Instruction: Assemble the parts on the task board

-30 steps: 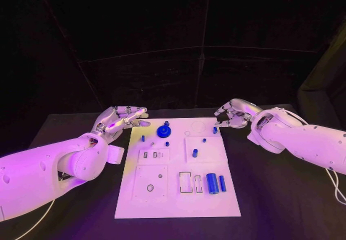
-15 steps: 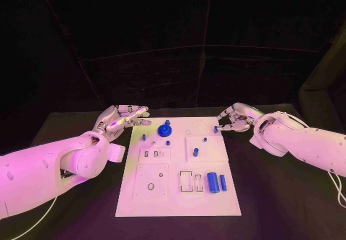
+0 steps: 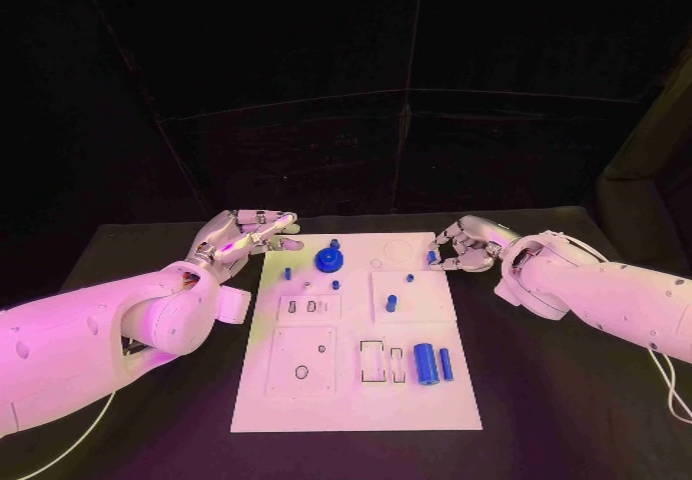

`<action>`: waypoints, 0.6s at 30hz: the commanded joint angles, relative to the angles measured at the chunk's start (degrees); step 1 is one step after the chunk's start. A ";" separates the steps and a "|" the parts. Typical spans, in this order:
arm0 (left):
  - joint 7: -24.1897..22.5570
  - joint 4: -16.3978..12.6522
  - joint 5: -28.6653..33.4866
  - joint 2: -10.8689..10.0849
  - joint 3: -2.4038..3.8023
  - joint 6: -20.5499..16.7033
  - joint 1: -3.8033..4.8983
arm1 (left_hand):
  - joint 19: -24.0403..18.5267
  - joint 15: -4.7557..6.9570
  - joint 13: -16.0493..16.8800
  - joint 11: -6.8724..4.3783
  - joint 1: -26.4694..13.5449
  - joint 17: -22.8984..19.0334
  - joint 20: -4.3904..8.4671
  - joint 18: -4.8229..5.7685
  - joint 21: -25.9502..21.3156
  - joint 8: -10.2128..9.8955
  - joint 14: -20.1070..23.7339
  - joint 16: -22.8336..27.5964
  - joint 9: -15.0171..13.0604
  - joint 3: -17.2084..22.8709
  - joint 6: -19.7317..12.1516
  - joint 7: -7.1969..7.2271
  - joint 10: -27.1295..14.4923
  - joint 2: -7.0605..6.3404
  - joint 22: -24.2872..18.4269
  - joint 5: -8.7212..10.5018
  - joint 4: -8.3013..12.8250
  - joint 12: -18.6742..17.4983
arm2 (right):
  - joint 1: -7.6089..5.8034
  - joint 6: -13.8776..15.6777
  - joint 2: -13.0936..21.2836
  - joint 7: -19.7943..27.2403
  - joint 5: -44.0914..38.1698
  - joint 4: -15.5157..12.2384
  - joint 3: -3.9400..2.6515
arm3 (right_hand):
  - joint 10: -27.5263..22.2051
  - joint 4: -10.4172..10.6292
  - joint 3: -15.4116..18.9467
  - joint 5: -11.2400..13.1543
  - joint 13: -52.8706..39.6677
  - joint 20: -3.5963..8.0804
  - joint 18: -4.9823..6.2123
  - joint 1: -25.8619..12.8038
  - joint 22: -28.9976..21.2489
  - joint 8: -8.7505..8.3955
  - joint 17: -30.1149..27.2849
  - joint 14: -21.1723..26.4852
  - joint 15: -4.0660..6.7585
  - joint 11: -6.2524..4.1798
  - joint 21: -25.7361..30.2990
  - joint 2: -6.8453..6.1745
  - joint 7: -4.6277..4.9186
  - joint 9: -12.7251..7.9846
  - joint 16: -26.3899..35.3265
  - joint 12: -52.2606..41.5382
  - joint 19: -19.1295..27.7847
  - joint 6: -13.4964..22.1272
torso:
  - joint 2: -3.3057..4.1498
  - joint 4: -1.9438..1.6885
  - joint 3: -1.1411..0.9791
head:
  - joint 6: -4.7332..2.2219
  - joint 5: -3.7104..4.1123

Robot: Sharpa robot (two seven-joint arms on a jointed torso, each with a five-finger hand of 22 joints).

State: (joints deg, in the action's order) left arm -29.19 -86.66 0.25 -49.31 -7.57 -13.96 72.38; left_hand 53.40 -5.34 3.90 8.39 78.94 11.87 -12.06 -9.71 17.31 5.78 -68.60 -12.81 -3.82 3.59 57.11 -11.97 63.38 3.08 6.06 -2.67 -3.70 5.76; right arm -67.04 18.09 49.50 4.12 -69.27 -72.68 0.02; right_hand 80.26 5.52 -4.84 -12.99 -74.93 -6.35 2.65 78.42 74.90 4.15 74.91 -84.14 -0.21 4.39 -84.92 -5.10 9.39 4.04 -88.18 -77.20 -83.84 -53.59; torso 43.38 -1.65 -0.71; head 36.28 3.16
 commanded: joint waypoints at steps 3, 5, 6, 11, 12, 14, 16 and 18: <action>-0.04 -0.01 -0.01 0.03 0.01 0.92 0.05 | 0.40 0.08 -0.06 -0.01 0.07 0.09 0.05 -0.86 -0.32 -0.28 -0.32 0.30 0.02 0.29 0.51 0.05 0.44 0.09 -0.07 -0.22 0.18 -0.28 | 0.13 -0.61 -0.51 0.48 0.19 0.49 -0.02 | 0.53 -0.51 -0.21 -0.11 -1.89 -0.02 -0.14 0.41 3.72 0.36 11.06 -4.95 0.06 -0.02 0.19 0.47 0.00 0.07 -0.19 -0.33 0.34 -0.62 | 0.02 -0.10 0.02 | 0.08 -0.12; -0.03 0.00 -0.01 0.03 0.00 0.92 0.05 | 0.40 0.08 -0.06 -0.01 0.07 0.09 0.05 -0.86 -0.32 -0.28 -0.32 0.30 0.02 0.29 0.51 0.05 0.44 0.09 -0.07 -0.22 0.18 -0.28 | 0.18 -0.61 -0.69 0.46 0.19 0.68 -0.02 | 0.55 -0.58 -0.24 -0.01 -1.92 0.00 -0.14 0.49 3.75 0.40 11.06 -4.95 0.08 -0.04 0.17 0.60 -0.02 0.08 -0.19 -0.35 0.33 -0.72 | -0.03 -0.12 0.05 | 0.19 -0.11; -0.02 0.00 -0.01 0.03 0.00 0.93 0.05 | 0.40 0.08 -0.06 -0.01 0.07 0.09 0.05 -0.86 -0.32 -0.28 -0.32 0.30 0.02 0.29 0.51 0.05 0.44 0.09 -0.07 -0.22 0.18 -0.28 | 0.20 -0.60 -0.77 0.45 0.18 0.77 -0.02 | 0.57 -0.62 -0.27 0.06 -1.94 0.01 -0.15 0.54 3.76 0.42 11.05 -4.94 0.09 -0.05 0.17 0.67 -0.03 0.08 -0.18 -0.38 0.32 -0.79 | -0.03 -0.13 0.05 | 0.19 -0.09; 0.00 0.00 -0.01 0.00 -0.01 0.92 0.05 | 0.40 0.08 -0.06 -0.01 0.07 0.09 0.05 -0.86 -0.32 -0.28 -0.32 0.30 0.02 0.29 0.51 0.05 0.44 0.09 -0.07 -0.22 0.18 -0.28 | 0.27 -0.44 -1.11 0.44 0.17 1.30 -0.02 | 0.90 -1.38 -0.87 1.84 -2.39 0.20 -0.17 1.27 3.89 1.05 11.14 -4.96 0.30 -0.30 0.11 2.01 -0.30 0.22 -0.21 -0.76 0.24 -2.44 | 0.00 -0.05 0.05 | 0.15 -0.06; 0.01 0.00 -0.01 -0.01 -0.01 0.92 0.05 | 0.40 0.08 -0.06 -0.01 0.07 0.09 0.05 -0.86 -0.32 -0.28 -0.32 0.30 0.02 0.29 0.51 0.05 0.44 0.09 -0.07 -0.22 0.18 -0.28 | 0.28 -0.38 -1.16 0.45 0.17 1.41 -0.02 | 0.98 -1.54 -1.16 2.74 -2.48 0.26 -0.19 1.46 3.98 1.24 11.18 -4.97 0.38 -0.40 0.07 2.46 -0.41 0.26 -0.23 -0.84 0.19 -2.97 | -0.01 -0.03 0.03 | 0.16 -0.06; 0.02 0.00 -0.01 -0.02 -0.01 0.92 0.05 | 0.40 0.08 -0.06 -0.01 0.07 0.09 0.05 -0.86 -0.32 -0.28 -0.32 0.30 0.02 0.29 0.51 0.05 0.44 0.09 -0.07 -0.22 0.18 -0.28 | 0.29 -0.27 -1.24 0.47 0.17 1.58 -0.03 | 1.06 -1.73 -1.52 3.63 -2.58 0.34 -0.21 1.61 4.09 1.34 11.22 -4.98 0.47 -0.50 0.03 2.96 -0.50 0.25 -0.24 -0.92 0.13 -3.43 | -0.01 -0.01 0.02 | 0.15 -0.04; 0.03 0.00 -0.01 -0.02 -0.01 0.93 0.05 | 0.40 0.08 -0.06 -0.01 0.07 0.09 0.05 -0.86 -0.32 -0.28 -0.32 0.30 0.02 0.29 0.51 0.05 0.44 0.09 -0.07 -0.22 0.18 -0.28 | 0.30 -0.20 -1.31 0.51 0.17 1.72 -0.03 | 1.17 -1.89 -1.91 4.19 -2.73 0.42 -0.23 1.72 4.17 1.52 11.29 -5.00 0.56 -0.62 -0.01 3.45 -0.66 0.27 -0.26 -1.05 0.08 -4.03 | -0.02 -0.02 0.01 | 0.15 0.00; 0.05 0.00 -0.01 -0.02 -0.02 0.94 0.05 | 0.40 0.08 -0.06 -0.01 0.07 0.09 0.05 -0.86 -0.32 -0.28 -0.32 0.30 0.02 0.29 0.51 0.05 0.44 0.09 -0.07 -0.22 0.18 -0.28 | 0.31 -0.17 -1.43 0.56 0.17 1.88 -0.03 | 1.27 -2.05 -2.26 4.55 -2.86 0.50 -0.24 1.84 4.24 1.69 11.36 -5.02 0.67 -0.77 -0.04 3.86 -0.83 0.30 -0.29 -1.16 0.04 -4.62 | -0.02 -0.03 0.01 | 0.20 0.02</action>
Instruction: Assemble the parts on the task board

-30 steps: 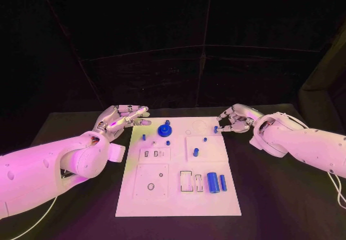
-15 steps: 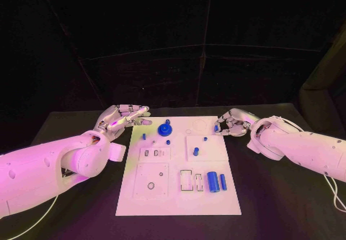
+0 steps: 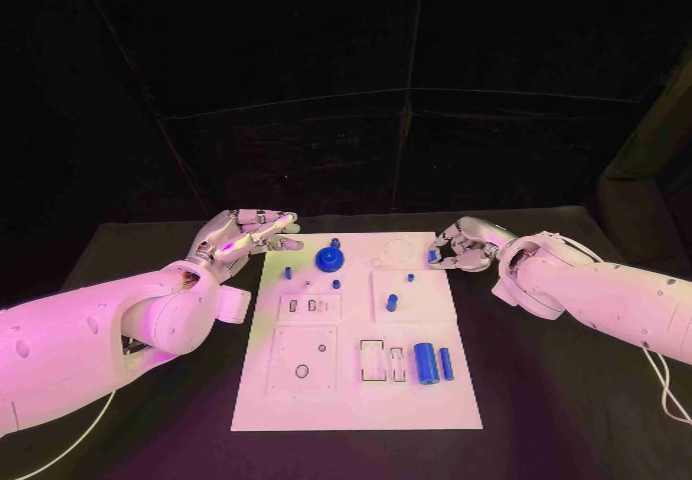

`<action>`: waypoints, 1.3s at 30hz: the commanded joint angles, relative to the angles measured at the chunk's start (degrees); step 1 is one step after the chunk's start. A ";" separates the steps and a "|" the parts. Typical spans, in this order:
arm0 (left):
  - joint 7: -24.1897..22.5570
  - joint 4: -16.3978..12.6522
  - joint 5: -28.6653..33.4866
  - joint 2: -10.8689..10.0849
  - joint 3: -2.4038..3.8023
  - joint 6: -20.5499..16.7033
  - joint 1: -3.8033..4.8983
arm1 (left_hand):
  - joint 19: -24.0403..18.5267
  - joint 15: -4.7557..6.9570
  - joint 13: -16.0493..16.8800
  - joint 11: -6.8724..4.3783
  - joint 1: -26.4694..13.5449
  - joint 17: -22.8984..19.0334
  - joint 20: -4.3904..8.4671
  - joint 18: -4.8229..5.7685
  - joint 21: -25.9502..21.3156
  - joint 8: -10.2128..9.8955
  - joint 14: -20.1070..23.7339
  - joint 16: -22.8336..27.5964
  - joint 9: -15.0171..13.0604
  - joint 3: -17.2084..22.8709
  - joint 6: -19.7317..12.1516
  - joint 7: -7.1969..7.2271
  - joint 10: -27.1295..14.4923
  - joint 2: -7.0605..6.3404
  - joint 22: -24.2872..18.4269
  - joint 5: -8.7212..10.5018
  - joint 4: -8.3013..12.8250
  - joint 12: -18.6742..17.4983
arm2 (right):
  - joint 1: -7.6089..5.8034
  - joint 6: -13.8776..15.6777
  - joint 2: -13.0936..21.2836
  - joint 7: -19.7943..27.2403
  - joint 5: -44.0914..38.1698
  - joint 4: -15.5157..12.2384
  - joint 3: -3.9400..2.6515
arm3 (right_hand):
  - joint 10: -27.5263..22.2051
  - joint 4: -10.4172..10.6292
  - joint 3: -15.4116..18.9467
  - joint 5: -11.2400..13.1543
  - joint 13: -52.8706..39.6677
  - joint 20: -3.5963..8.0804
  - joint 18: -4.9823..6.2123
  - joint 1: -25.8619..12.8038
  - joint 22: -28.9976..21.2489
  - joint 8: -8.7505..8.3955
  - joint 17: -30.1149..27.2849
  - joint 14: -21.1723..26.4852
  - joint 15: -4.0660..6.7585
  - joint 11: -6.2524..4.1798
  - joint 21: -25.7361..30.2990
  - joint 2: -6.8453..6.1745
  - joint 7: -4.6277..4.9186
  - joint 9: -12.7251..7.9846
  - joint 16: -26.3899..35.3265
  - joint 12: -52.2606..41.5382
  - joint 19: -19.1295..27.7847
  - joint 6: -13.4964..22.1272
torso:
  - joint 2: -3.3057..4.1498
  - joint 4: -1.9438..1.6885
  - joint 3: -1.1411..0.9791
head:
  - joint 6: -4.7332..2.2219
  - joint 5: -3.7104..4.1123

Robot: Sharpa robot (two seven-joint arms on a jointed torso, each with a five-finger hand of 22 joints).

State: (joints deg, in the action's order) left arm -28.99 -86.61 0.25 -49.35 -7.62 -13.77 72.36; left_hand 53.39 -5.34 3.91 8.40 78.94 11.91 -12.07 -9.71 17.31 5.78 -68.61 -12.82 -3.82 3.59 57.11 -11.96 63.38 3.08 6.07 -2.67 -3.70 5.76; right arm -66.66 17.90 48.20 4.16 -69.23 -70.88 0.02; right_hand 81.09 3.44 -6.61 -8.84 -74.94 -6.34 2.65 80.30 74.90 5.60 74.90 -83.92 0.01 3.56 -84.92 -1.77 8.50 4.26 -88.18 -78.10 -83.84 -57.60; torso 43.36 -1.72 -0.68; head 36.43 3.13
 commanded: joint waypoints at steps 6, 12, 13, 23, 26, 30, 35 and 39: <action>-0.06 -0.04 -0.01 -0.01 0.03 0.78 0.06 | 0.43 0.07 -0.07 0.00 0.00 0.09 0.06 -0.86 -0.35 -0.33 -0.32 0.35 0.03 0.34 0.51 0.03 0.46 0.03 -0.11 -0.22 0.21 -0.34 | -0.07 0.29 -0.61 0.64 0.13 0.48 -0.03 | 0.83 -0.43 -1.47 1.26 -3.31 0.90 -0.28 0.16 4.47 0.98 11.46 -5.26 0.94 -0.54 -0.14 1.54 -0.68 0.25 -0.32 -0.66 -0.09 -2.74 | 0.03 0.02 -0.06 | 0.02 0.14; 0.09 -0.03 -0.01 -0.05 0.03 0.82 0.06 | 0.43 0.06 -0.08 0.02 -0.06 0.12 0.06 -0.85 -0.37 -0.37 -0.32 0.39 0.04 0.36 0.48 0.00 0.45 -0.02 -0.13 -0.22 0.22 -0.40 | -0.06 1.18 -0.76 1.10 0.48 0.57 -0.03 | 1.29 -1.20 -2.75 3.20 -3.84 1.57 -0.35 0.50 4.78 2.04 11.67 -5.31 1.73 -1.33 -0.28 2.56 -1.67 0.50 -0.39 -1.10 -0.28 -5.24 | -0.01 0.02 -0.03 | 0.03 0.19; 0.12 -0.04 -0.01 -0.07 0.03 0.82 0.06 | 0.43 0.06 -0.08 0.02 -0.06 0.12 0.06 -0.85 -0.37 -0.37 -0.32 0.39 0.04 0.36 0.48 0.00 0.45 -0.02 -0.13 -0.22 0.22 -0.40 | -0.06 1.27 -0.78 1.16 0.55 0.55 -0.03 | 1.29 -1.20 -2.75 3.20 -3.84 1.57 -0.35 0.50 4.78 2.04 11.67 -5.31 1.73 -1.33 -0.28 2.56 -1.67 0.50 -0.39 -1.10 -0.28 -5.24 | 0.00 0.03 -0.04 | 0.04 0.17; 0.25 -0.13 -0.01 -0.21 0.02 0.84 0.06 | 0.43 0.06 -0.08 0.02 -0.06 0.12 0.06 -0.85 -0.37 -0.37 -0.32 0.39 0.04 0.36 0.48 0.00 0.45 -0.02 -0.13 -0.22 0.22 -0.40 | -0.06 4.70 -0.70 1.17 1.28 -0.91 -0.04 | 1.73 -1.60 -3.31 0.93 -4.31 2.19 -0.48 -0.49 5.34 2.27 12.04 -5.40 2.23 -1.86 -0.53 2.28 -2.16 0.43 -0.54 -1.43 -0.62 -6.11 | -0.05 0.04 -0.03 | 0.05 0.17; 0.26 -0.19 -0.01 -0.32 0.02 0.84 0.06 | 0.43 0.06 -0.08 0.02 -0.06 0.12 0.06 -0.85 -0.37 -0.37 -0.32 0.39 0.04 0.36 0.48 0.00 0.45 -0.02 -0.13 -0.22 0.22 -0.40 | -0.07 6.18 -0.23 0.41 1.77 -2.72 -0.04 | 1.86 -1.32 -3.33 -0.50 -4.49 2.26 -0.49 -1.47 5.39 2.19 12.12 -5.43 2.26 -1.94 -0.55 2.08 -2.23 0.35 -0.57 -1.54 -0.66 -6.16 | -0.09 0.10 0.01 | 0.06 0.15; 0.28 -0.28 -0.01 -0.52 0.02 0.73 0.08 | 0.43 0.06 -0.08 0.02 -0.06 0.12 0.06 -0.85 -0.37 -0.37 -0.32 0.39 0.04 0.36 0.48 0.00 0.45 -0.02 -0.13 -0.22 0.22 -0.40 | -0.12 7.84 0.70 -1.76 1.42 -6.40 -0.07 | 1.95 -1.36 -3.46 -0.93 -4.62 2.30 -0.52 -1.63 5.53 2.27 12.15 -5.43 2.30 -2.02 -0.61 2.10 -2.35 0.37 -0.58 -1.64 -0.75 -6.38 | -0.16 0.09 0.12 | -0.10 0.15; 0.31 -0.01 -0.01 -0.47 0.02 0.79 0.10 | 0.44 0.04 -0.09 0.04 -0.13 0.15 0.05 -0.85 -0.39 -0.42 -0.32 0.44 0.05 0.40 0.45 -0.02 0.44 -0.07 -0.15 -0.22 0.24 -0.46 | -0.32 8.58 0.70 -5.69 -1.34 -10.33 -0.10 | 1.97 -1.29 -3.50 -1.00 -4.65 2.31 -0.53 -1.77 5.59 2.29 12.18 -5.44 2.32 -2.04 -0.64 2.17 -2.36 0.37 -0.59 -1.65 -0.79 -6.44 | -0.57 0.10 0.37 | 0.19 -0.26; 0.28 0.53 -0.01 -0.17 0.02 0.88 0.10 | 0.45 0.03 -0.09 0.06 -0.19 0.18 0.05 -0.84 -0.41 -0.46 -0.32 0.48 0.05 0.43 0.43 -0.04 0.44 -0.12 -0.17 -0.21 0.25 -0.50 | -0.53 8.27 -0.58 -9.16 -4.28 -12.58 -0.12 | 2.02 -1.23 -3.50 -1.03 -4.72 2.33 -0.56 -1.92 5.69 2.28 12.25 -5.46 2.33 -2.04 -0.69 2.15 -2.36 0.36 -0.62 -1.71 -0.85 -6.44 | -0.97 -0.09 0.71 | 0.42 -0.77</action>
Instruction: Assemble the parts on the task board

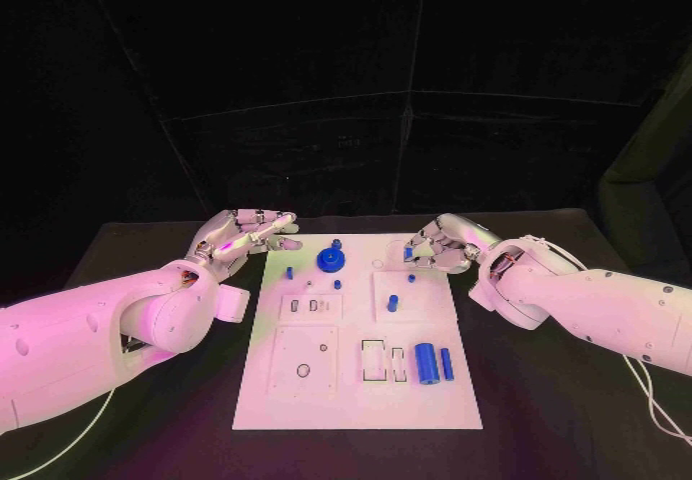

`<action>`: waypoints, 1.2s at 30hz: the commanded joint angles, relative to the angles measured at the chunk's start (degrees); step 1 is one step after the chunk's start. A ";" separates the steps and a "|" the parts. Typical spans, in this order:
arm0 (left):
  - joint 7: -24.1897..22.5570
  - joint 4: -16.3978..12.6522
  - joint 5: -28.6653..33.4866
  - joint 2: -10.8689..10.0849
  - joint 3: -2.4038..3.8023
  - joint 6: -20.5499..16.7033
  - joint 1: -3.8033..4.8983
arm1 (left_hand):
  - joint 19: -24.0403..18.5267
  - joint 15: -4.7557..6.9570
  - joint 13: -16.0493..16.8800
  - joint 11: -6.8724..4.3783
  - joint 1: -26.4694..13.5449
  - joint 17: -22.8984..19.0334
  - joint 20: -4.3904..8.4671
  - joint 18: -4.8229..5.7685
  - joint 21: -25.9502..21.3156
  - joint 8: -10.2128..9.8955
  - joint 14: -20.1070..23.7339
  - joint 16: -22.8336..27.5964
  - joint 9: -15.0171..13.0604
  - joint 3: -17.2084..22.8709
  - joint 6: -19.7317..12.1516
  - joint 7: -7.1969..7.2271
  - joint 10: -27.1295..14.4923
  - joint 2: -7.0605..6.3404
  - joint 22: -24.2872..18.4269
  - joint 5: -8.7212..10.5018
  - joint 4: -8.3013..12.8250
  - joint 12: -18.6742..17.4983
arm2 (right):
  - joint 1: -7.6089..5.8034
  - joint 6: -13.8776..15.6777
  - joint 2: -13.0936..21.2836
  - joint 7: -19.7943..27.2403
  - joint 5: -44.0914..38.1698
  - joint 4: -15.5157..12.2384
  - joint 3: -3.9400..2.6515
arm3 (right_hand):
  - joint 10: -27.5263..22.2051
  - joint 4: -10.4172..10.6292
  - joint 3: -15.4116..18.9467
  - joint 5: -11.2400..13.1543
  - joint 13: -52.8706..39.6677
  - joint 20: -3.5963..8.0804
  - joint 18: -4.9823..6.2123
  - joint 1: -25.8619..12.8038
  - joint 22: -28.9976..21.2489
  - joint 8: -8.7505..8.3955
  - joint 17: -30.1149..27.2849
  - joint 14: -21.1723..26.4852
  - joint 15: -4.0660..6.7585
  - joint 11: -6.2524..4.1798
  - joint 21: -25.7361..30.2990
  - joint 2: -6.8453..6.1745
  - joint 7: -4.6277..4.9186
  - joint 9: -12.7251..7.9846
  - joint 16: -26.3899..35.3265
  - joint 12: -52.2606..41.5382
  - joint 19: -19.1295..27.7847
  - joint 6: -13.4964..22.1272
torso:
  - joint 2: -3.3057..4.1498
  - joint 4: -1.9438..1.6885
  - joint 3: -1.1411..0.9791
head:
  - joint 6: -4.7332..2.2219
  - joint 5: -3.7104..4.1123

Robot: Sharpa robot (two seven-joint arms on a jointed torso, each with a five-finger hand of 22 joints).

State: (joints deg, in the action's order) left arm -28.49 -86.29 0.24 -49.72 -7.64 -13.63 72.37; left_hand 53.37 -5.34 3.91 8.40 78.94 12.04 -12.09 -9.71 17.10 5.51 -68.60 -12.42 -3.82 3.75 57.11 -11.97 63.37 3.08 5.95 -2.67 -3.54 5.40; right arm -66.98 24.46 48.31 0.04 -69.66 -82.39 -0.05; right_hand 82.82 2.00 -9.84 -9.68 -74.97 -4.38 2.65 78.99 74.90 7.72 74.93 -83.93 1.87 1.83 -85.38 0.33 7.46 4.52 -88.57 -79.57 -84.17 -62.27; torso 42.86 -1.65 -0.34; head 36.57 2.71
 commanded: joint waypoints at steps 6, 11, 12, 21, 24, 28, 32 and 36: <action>-0.26 1.15 0.26 0.73 0.04 0.81 0.12 | 0.47 0.03 -0.09 0.06 -0.25 0.07 0.07 -0.84 -0.21 -0.19 -0.33 0.11 0.05 0.27 0.46 -0.04 0.47 -0.14 -0.06 -0.21 0.08 -0.15 | -0.32 0.73 -4.55 -9.19 -8.19 -1.75 -0.05 | 0.36 0.26 -0.36 -0.50 -4.81 0.40 -0.60 -0.82 5.92 0.23 12.24 -5.45 0.53 -0.37 -0.34 0.11 -1.41 0.11 -0.24 -0.34 -0.67 -1.94 | -1.05 -0.25 0.65 | 0.96 -1.33; -0.07 1.74 3.43 1.12 0.04 0.87 0.13 | 0.49 0.02 -0.07 0.05 -0.37 0.11 0.06 -0.84 -0.23 -0.18 -0.35 0.15 0.03 0.30 0.54 -0.02 0.57 -0.16 -0.08 -0.21 0.06 -0.16 | -0.35 -0.36 -8.69 -11.28 -11.46 -1.03 -0.03 | 0.40 0.16 -0.55 -0.89 -4.86 0.49 -0.60 -0.93 5.94 0.45 12.21 -5.44 0.66 -0.51 -0.35 0.08 -1.62 0.18 -0.23 -0.35 -0.69 -2.37 | -1.42 -0.22 0.84 | 1.54 -2.13; -0.06 1.85 3.82 1.20 0.04 0.86 0.13 | 0.52 0.03 -0.06 0.02 -0.44 0.16 0.06 -0.85 -0.25 -0.16 -0.39 0.19 0.02 0.37 0.63 0.02 0.68 -0.15 -0.11 -0.21 0.07 -0.17 | -0.35 -0.68 -9.52 -11.70 -12.18 -0.92 -0.02 | 0.40 0.16 -0.55 -0.90 -4.87 0.49 -0.60 -0.94 5.94 0.46 12.20 -5.44 0.67 -0.52 -0.35 0.07 -1.63 0.19 -0.22 -0.35 -0.70 -2.39 | -1.50 -0.28 0.93 | 1.62 -2.15; -0.05 2.55 4.95 1.87 0.04 0.89 0.14 | 0.52 0.03 -0.06 0.02 -0.44 0.16 0.06 -0.85 -0.25 -0.16 -0.39 0.19 0.02 0.37 0.63 0.02 0.68 -0.15 -0.11 -0.21 0.07 -0.17 | -0.29 -4.48 -15.02 -14.08 -16.57 0.21 0.19 | 0.20 0.18 -0.50 -0.84 -4.58 0.57 -0.57 -1.23 5.81 0.52 11.97 -5.39 0.76 -0.55 -0.28 -0.15 -1.65 0.19 -0.12 -0.04 -0.63 -2.49 | -1.50 -0.30 0.96 | 2.01 -2.64; 0.01 2.65 5.04 2.03 0.04 0.95 0.14 | 0.52 0.03 -0.06 0.02 -0.44 0.16 0.06 -0.85 -0.25 -0.16 -0.39 0.19 0.02 0.37 0.63 0.02 0.68 -0.15 -0.11 -0.21 0.07 -0.17 | -0.26 -5.00 -16.14 -13.91 -17.27 0.60 0.97 | 0.08 0.25 -0.54 -1.27 -4.45 0.63 -0.56 -1.52 5.74 0.37 11.78 -5.34 0.79 -0.53 -0.24 -0.28 -1.58 0.11 -0.04 0.14 -0.59 -2.24 | -1.48 -0.18 0.91 | 2.17 -2.81; 0.04 2.58 5.10 2.14 0.03 1.08 0.14 | 0.52 0.03 -0.06 0.02 -0.44 0.16 0.06 -0.85 -0.25 -0.16 -0.39 0.19 0.02 0.37 0.63 0.02 0.68 -0.15 -0.11 -0.21 0.07 -0.17 | -0.08 -5.67 -17.68 -13.69 -17.95 1.50 1.65 | 0.00 0.33 -0.58 -1.65 -4.38 0.65 -0.57 -1.85 5.75 0.14 11.78 -5.34 0.74 -0.47 -0.23 -0.46 -1.46 0.00 -0.03 0.25 -0.60 -1.88 | -1.42 -0.24 0.88 | 2.31 -2.81; 0.05 2.60 5.11 2.20 0.03 1.15 0.14 | 0.52 0.03 -0.06 0.02 -0.44 0.16 0.06 -0.85 -0.25 -0.16 -0.39 0.19 0.02 0.37 0.63 0.02 0.68 -0.15 -0.11 -0.21 0.07 -0.17 | 0.28 -6.44 -18.85 -13.65 -19.05 2.21 1.94 | 0.00 0.35 -0.58 -1.66 -4.40 0.64 -0.57 -1.96 5.76 0.07 11.79 -5.35 0.71 -0.45 -0.23 -0.53 -1.42 -0.04 -0.04 0.25 -0.61 -1.78 | -1.45 -0.25 0.71 | 2.58 -2.88; 0.07 2.57 5.12 2.19 0.03 1.21 0.14 | 0.52 0.03 -0.06 0.02 -0.44 0.16 0.06 -0.85 -0.25 -0.16 -0.39 0.19 0.02 0.37 0.63 0.02 0.68 -0.15 -0.11 -0.21 0.07 -0.17 | 0.67 -6.81 -19.44 -13.72 -19.73 2.73 2.04 | -0.05 0.36 -0.58 -1.62 -4.33 0.64 -0.56 -2.02 5.71 0.04 11.78 -5.34 0.70 -0.43 -0.21 -0.58 -1.40 -0.06 -0.03 0.32 -0.58 -1.73 | -1.45 -0.33 0.75 | 2.61 -2.96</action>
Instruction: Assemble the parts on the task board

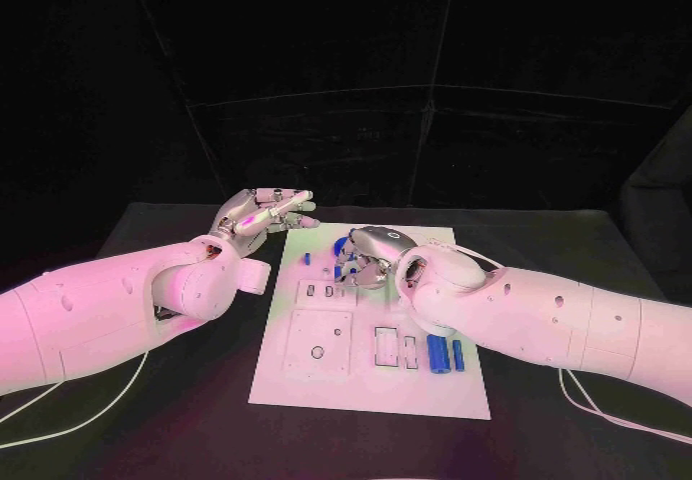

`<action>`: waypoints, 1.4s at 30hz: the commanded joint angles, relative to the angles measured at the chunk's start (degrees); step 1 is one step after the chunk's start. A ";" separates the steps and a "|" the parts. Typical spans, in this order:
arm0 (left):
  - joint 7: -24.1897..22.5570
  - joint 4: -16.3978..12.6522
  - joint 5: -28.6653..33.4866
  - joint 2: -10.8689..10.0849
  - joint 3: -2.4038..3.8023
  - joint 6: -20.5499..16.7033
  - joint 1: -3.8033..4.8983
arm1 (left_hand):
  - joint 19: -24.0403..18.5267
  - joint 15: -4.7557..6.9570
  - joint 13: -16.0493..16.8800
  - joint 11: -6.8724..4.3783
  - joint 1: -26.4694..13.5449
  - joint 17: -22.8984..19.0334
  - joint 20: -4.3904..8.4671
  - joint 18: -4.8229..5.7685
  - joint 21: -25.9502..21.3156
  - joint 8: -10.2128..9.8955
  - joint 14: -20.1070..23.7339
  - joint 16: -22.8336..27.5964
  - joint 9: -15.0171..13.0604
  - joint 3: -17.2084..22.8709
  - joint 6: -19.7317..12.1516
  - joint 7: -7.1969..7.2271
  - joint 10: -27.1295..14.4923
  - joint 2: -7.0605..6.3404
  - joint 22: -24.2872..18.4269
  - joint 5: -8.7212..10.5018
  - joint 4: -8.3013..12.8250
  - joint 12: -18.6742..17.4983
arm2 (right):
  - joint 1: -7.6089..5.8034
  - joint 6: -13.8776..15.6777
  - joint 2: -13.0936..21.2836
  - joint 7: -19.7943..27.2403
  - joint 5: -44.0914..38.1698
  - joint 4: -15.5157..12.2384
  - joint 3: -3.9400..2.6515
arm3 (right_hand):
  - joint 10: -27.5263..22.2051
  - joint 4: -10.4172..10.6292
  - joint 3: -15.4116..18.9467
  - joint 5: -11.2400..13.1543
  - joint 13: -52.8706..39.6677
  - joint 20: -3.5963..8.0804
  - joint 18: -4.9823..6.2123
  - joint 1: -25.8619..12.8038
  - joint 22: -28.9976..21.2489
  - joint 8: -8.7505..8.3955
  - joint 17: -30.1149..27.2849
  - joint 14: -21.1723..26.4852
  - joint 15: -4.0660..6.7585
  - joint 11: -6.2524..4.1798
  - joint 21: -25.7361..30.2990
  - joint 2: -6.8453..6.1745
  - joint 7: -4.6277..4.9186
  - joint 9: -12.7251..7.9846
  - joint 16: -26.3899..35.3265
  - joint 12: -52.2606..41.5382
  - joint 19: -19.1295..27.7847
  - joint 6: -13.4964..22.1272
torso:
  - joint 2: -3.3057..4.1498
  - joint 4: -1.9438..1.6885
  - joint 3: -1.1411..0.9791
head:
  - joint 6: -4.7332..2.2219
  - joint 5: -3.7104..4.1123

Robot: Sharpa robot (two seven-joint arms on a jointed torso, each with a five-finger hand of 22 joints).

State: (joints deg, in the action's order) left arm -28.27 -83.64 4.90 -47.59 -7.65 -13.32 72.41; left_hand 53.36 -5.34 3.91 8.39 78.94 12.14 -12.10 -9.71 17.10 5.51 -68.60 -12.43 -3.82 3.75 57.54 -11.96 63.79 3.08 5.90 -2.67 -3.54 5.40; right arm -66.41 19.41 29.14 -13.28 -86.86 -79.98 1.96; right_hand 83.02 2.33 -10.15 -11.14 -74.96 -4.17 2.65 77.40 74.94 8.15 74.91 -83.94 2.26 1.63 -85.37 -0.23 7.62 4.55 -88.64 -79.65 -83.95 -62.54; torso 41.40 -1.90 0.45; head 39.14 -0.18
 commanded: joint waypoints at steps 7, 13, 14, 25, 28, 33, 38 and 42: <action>-0.18 -0.11 0.46 0.05 0.05 0.94 0.10 | 0.56 0.06 -0.05 -0.02 -0.47 0.12 0.07 -0.86 -0.27 -0.17 -0.44 0.24 0.01 0.49 0.29 0.06 0.38 -0.14 -0.09 -0.22 0.13 -0.20 | 0.70 -2.01 -1.19 -0.19 -3.06 1.04 0.10 | -0.30 0.03 -0.28 -0.15 -4.27 0.42 -0.56 -0.44 5.67 -0.40 11.77 -5.33 0.30 -0.24 -0.21 -0.03 -1.56 -0.10 0.06 0.47 -0.80 -1.44 | 0.05 -0.07 0.01 | 0.25 -0.23; -0.16 -0.17 0.46 0.12 0.05 1.03 0.10 | 0.56 0.06 -0.05 -0.02 -0.47 0.12 0.07 -0.86 -0.27 -0.17 -0.44 0.24 0.01 0.49 0.29 0.06 0.38 -0.14 -0.09 -0.22 0.13 -0.20 | 0.98 -3.03 -1.46 -0.30 -3.17 1.20 0.14 | -0.35 0.01 -0.33 -0.13 -4.22 0.41 -0.55 -0.47 5.60 -0.49 11.72 -5.32 0.27 -0.21 -0.17 -0.08 -1.52 -0.14 0.08 0.53 -0.76 -1.32 | -0.01 0.04 -0.05 | 0.39 -0.31; -0.16 -0.17 0.46 0.12 0.05 1.05 0.10 | 0.56 0.06 -0.05 -0.02 -0.47 0.12 0.07 -0.86 -0.27 -0.17 -0.44 0.24 0.01 0.49 0.29 0.06 0.38 -0.14 -0.09 -0.22 0.13 -0.20 | 1.03 -3.21 -1.44 -0.32 -3.18 1.21 0.14 | -0.40 0.01 -0.35 -0.08 -4.18 0.40 -0.54 -0.53 5.56 -0.54 11.69 -5.32 0.24 -0.19 -0.15 -0.11 -1.49 -0.17 0.09 0.59 -0.74 -1.24 | -0.01 0.03 -0.06 | 0.36 -0.28; -0.11 -0.06 0.46 0.18 0.05 1.11 0.09 | 0.56 0.06 -0.05 -0.02 -0.47 0.12 0.07 -0.86 -0.27 -0.17 -0.44 0.24 0.01 0.49 0.29 0.06 0.38 -0.14 -0.09 -0.22 0.13 -0.20 | 1.30 -4.54 -1.37 -0.52 -3.38 1.00 0.18 | -0.50 0.01 -0.36 0.04 -4.09 0.36 -0.52 -0.65 5.47 -0.63 11.60 -5.30 0.19 -0.13 -0.10 -0.24 -1.42 -0.21 0.13 0.71 -0.69 -1.10 | 0.05 0.02 -0.08 | 0.51 -0.30; -0.10 -0.04 0.46 0.20 0.04 1.11 0.09 | 0.56 0.06 -0.05 -0.02 -0.47 0.12 0.07 -0.86 -0.27 -0.17 -0.44 0.24 0.01 0.49 0.29 0.06 0.38 -0.14 -0.09 -0.22 0.13 -0.20 | 1.33 -5.02 -1.33 -0.68 -3.66 0.96 0.19 | -0.59 0.01 -0.37 0.07 -3.98 0.34 -0.50 -0.70 5.37 -0.68 11.47 -5.27 0.16 -0.11 -0.05 -0.31 -1.38 -0.23 0.19 0.83 -0.63 -1.03 | 0.02 0.03 -0.06 | 0.56 -0.31; -0.08 -0.01 0.46 0.21 0.04 1.15 0.09 | 0.56 0.06 -0.05 -0.02 -0.47 0.12 0.07 -0.86 -0.27 -0.17 -0.44 0.24 0.01 0.49 0.29 0.06 0.38 -0.14 -0.09 -0.22 0.13 -0.20 | 1.38 -5.52 -1.20 -0.94 -3.88 0.83 0.20 | -0.75 -0.05 -0.39 0.14 -3.85 0.27 -0.48 -0.85 5.26 -0.89 11.39 -5.25 0.07 0.01 0.02 -0.59 -1.23 -0.32 0.23 1.02 -0.56 -0.72 | 0.04 0.02 -0.07 | 0.62 -0.36; -0.04 0.07 0.46 0.22 0.04 1.17 0.08 | 0.56 0.06 -0.05 -0.02 -0.47 0.12 0.07 -0.86 -0.27 -0.17 -0.44 0.24 0.01 0.49 0.29 0.06 0.38 -0.14 -0.09 -0.22 0.13 -0.20 | 1.55 -5.13 -0.99 -1.12 -4.18 0.33 0.21 | -0.93 -0.09 -0.42 0.04 -3.72 0.08 -0.49 -1.21 5.26 -1.55 11.43 -5.25 -0.19 0.37 0.05 -1.10 -0.78 -0.57 0.23 1.22 -0.57 0.32 | 0.04 0.00 -0.09 | 0.56 -0.34; -0.02 0.11 0.46 0.22 0.04 1.22 0.08 | 0.56 0.06 -0.05 -0.02 -0.47 0.12 0.07 -0.86 -0.27 -0.17 -0.44 0.24 0.01 0.49 0.29 0.06 0.38 -0.14 -0.09 -0.22 0.13 -0.20 | 1.62 -4.83 -0.95 -1.27 -4.37 0.08 0.21 | -1.14 -0.07 -0.43 -0.04 -3.53 -0.15 -0.49 -1.58 5.25 -2.11 11.46 -5.26 -0.48 0.72 0.07 -1.54 -0.37 -0.71 0.22 1.47 -0.57 1.22 | 0.03 0.01 -0.09 | 0.60 -0.34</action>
State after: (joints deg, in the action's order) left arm -28.14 -83.52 5.25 -47.43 -7.66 -12.92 72.40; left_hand 53.52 -5.34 3.91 8.40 78.94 12.18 -11.94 -9.71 17.10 5.52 -68.60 -12.43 -3.82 3.98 57.53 -11.96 63.78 3.08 5.87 -2.67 -3.31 5.41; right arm -64.83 15.24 28.16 -13.97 -90.50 -79.73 2.08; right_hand 82.07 2.26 -10.34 -11.02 -74.96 -4.17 2.65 76.15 74.92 6.29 74.90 -83.93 2.25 2.15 -85.37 -1.50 7.19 3.95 -88.64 -78.52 -83.95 -61.78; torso 41.43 -1.86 0.36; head 39.72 -0.51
